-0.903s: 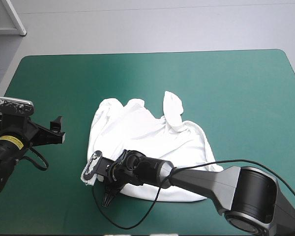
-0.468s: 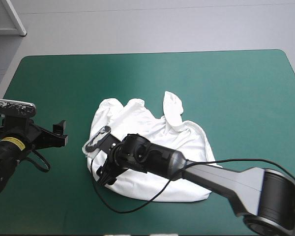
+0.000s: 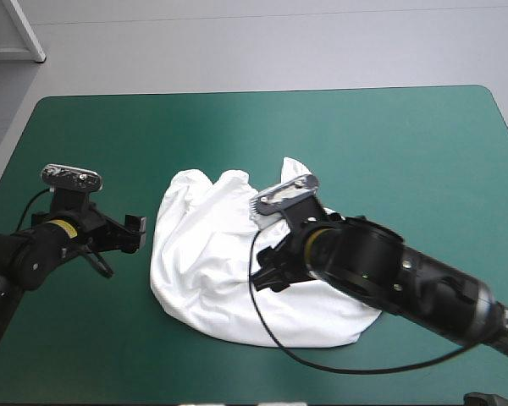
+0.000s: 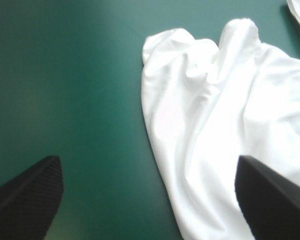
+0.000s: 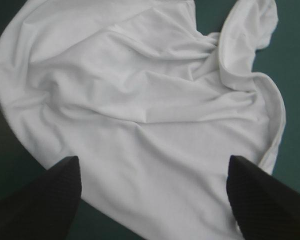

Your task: Fold the cloth

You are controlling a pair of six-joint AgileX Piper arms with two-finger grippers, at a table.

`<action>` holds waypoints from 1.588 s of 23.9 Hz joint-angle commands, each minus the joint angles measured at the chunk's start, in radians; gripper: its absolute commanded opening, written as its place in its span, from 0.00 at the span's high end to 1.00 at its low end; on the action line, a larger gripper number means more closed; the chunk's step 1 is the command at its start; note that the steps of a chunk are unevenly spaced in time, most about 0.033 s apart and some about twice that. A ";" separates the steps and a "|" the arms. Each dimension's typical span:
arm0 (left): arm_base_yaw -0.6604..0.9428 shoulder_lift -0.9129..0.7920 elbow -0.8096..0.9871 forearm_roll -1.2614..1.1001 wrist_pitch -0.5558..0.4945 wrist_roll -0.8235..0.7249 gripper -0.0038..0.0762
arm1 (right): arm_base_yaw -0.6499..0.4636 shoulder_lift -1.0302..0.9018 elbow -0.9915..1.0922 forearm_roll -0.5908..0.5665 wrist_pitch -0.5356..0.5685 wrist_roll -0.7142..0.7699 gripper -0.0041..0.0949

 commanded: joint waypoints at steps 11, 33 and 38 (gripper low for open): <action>0.002 0.433 -0.253 -0.048 -0.136 0.051 0.12 | -0.004 -0.414 0.532 0.007 0.013 0.348 0.21; 0.002 0.881 -0.355 -0.215 -0.250 0.134 0.92 | -0.004 -0.473 0.731 -0.111 0.013 0.500 0.21; 0.002 0.864 -0.355 -0.213 -0.237 0.173 0.96 | -0.011 -0.431 0.731 -0.172 0.007 0.526 0.21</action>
